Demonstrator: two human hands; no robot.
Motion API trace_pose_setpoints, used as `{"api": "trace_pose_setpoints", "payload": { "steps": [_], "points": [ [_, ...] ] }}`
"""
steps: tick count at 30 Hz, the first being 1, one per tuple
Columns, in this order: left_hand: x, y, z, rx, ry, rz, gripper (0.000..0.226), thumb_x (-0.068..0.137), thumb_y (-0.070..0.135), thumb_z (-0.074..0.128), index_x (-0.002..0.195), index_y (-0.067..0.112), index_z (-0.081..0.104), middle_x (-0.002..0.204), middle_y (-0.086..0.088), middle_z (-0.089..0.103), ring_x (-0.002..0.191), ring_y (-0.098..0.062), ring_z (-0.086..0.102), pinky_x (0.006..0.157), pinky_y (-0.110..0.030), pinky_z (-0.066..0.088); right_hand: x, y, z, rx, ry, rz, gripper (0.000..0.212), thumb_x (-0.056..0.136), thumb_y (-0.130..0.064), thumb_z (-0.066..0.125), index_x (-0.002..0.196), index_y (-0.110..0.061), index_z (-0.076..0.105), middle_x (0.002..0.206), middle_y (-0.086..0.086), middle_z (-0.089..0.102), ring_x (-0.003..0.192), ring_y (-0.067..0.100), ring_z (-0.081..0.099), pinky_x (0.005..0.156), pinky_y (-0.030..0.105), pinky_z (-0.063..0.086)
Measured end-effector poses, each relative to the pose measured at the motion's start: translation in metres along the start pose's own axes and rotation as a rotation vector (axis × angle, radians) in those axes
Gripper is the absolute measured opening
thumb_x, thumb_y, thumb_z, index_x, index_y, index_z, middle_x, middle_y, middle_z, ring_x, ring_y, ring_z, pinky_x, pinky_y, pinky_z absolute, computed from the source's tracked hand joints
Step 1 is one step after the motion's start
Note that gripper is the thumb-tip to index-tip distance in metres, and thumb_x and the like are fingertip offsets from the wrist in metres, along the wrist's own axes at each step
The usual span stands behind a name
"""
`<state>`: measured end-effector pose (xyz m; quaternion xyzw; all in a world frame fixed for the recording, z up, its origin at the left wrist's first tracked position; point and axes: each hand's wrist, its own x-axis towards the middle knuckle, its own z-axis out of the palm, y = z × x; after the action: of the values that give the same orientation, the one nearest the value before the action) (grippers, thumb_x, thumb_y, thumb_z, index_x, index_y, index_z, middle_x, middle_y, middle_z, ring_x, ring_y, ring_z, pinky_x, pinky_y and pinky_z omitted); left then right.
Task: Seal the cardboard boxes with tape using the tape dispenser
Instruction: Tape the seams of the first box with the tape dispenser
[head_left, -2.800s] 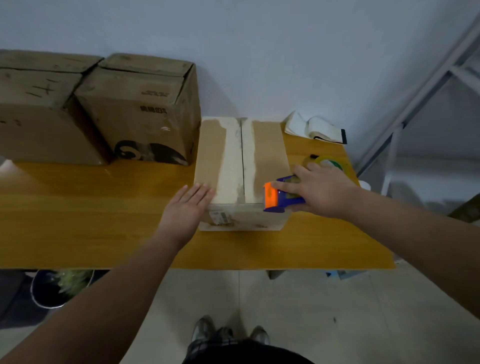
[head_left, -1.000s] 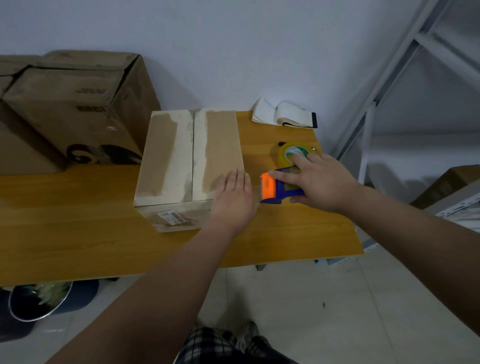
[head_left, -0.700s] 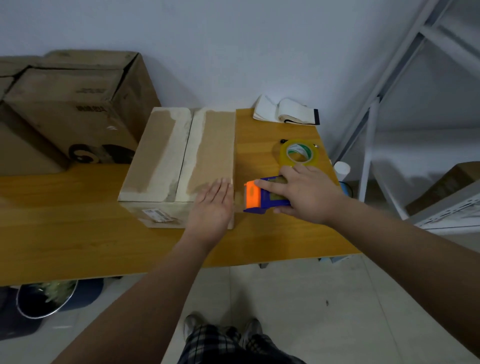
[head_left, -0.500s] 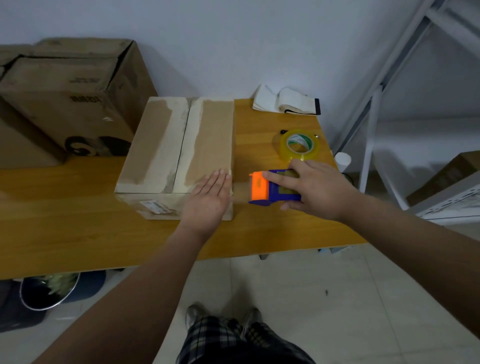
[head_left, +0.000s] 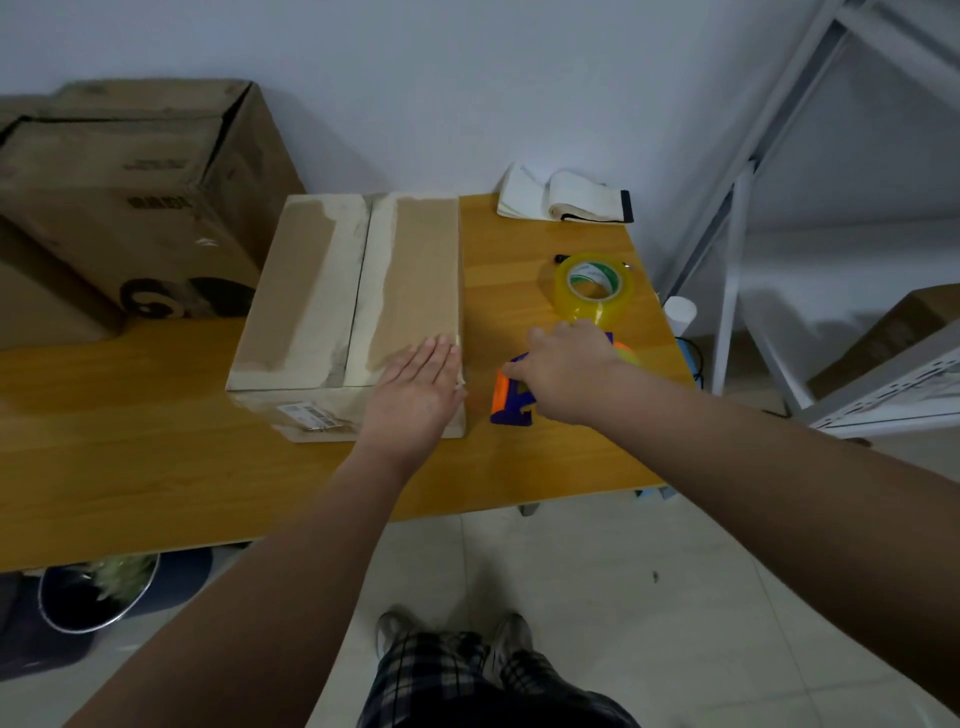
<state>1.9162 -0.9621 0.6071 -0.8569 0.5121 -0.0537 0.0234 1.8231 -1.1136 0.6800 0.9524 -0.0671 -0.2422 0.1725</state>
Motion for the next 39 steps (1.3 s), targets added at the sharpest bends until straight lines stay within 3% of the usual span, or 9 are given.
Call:
{"api": "trace_pose_setpoints", "payload": {
  "steps": [6,14,20,24,29,32,35,37,39],
  "points": [
    [0.0,-0.005,-0.001,-0.009,-0.034,0.012,0.055,0.103,0.037,0.024,0.148,0.007,0.017,0.155,-0.009,0.018,0.144,-0.018,0.013,0.114,-0.03,0.001,0.009,-0.012,0.024,-0.101,-0.219,0.022,0.008,0.093,-0.025,0.054,0.097,-0.019,0.056,0.117,0.005,0.053,0.087,0.023,0.048,0.071,0.034,0.034],
    [0.001,0.0,0.0,-0.002,-0.034,-0.031,0.057,0.102,0.041,0.021,0.149,0.008,0.014,0.156,-0.008,0.015,0.144,-0.016,0.01,0.114,-0.03,0.0,0.022,0.02,0.058,0.303,0.05,0.178,0.065,0.088,-0.055,0.053,0.145,-0.039,0.026,0.119,0.01,0.045,0.098,0.031,0.051,0.067,0.035,0.038],
    [0.002,0.0,-0.004,-0.02,-0.039,-0.03,0.058,0.102,0.041,0.023,0.149,0.008,0.014,0.156,-0.008,0.016,0.144,-0.017,0.011,0.114,-0.028,-0.002,0.044,0.017,0.083,1.265,0.047,0.325,0.106,0.081,-0.03,0.075,0.152,-0.019,-0.004,0.116,0.011,0.055,0.094,0.028,0.059,0.067,0.034,0.044],
    [0.002,-0.001,-0.005,-0.038,-0.041,-0.029,0.058,0.101,0.042,0.021,0.149,0.009,0.016,0.156,-0.007,0.017,0.144,-0.016,0.012,0.113,-0.027,-0.004,0.054,0.012,0.117,1.638,0.025,0.508,0.075,0.083,-0.03,0.072,0.139,-0.005,0.029,0.133,0.016,0.048,0.112,0.031,0.051,0.08,0.036,0.04],
    [0.001,0.0,-0.005,-0.047,-0.039,-0.037,0.06,0.1,0.043,0.018,0.148,0.008,0.018,0.155,-0.008,0.019,0.144,-0.017,0.012,0.114,-0.028,-0.003,0.06,0.001,0.144,1.312,-0.076,0.451,0.059,0.089,-0.045,0.06,0.134,-0.011,0.044,0.126,0.017,0.051,0.109,0.034,0.05,0.09,0.048,0.044],
    [0.0,0.002,-0.008,-0.084,-0.033,-0.042,0.058,0.1,0.042,0.024,0.146,0.007,0.024,0.153,-0.01,0.024,0.143,-0.018,0.018,0.114,-0.028,0.002,0.059,-0.006,0.139,0.99,0.257,0.5,0.062,0.083,-0.046,0.065,0.135,-0.025,0.041,0.123,0.01,0.044,0.114,0.033,0.044,0.092,0.043,0.04],
    [0.0,0.004,-0.011,-0.101,-0.028,-0.046,0.057,0.1,0.042,0.027,0.145,0.005,0.029,0.151,-0.011,0.028,0.142,-0.019,0.021,0.115,-0.029,0.005,0.054,-0.028,0.111,1.428,0.644,0.355,0.035,0.085,-0.042,0.063,0.111,-0.02,0.054,0.098,0.0,0.056,0.092,0.019,0.055,0.075,0.022,0.042],
    [0.0,0.006,-0.012,-0.122,-0.012,-0.053,0.056,0.101,0.041,0.029,0.143,0.004,0.032,0.15,-0.012,0.031,0.141,-0.02,0.024,0.115,-0.029,0.006,0.054,-0.046,0.083,2.146,0.2,0.432,0.052,0.087,-0.062,0.05,0.11,-0.016,0.056,0.095,0.005,0.067,0.089,0.023,0.063,0.071,0.026,0.048],
    [-0.001,0.007,-0.012,-0.128,-0.005,-0.055,0.057,0.101,0.041,0.029,0.144,0.004,0.031,0.151,-0.012,0.03,0.142,-0.019,0.023,0.114,-0.029,0.004,0.054,-0.059,0.07,2.525,-0.327,0.381,0.069,0.084,-0.073,0.039,0.116,-0.014,0.055,0.103,0.014,0.07,0.094,0.03,0.067,0.072,0.037,0.053]
  ]
}}
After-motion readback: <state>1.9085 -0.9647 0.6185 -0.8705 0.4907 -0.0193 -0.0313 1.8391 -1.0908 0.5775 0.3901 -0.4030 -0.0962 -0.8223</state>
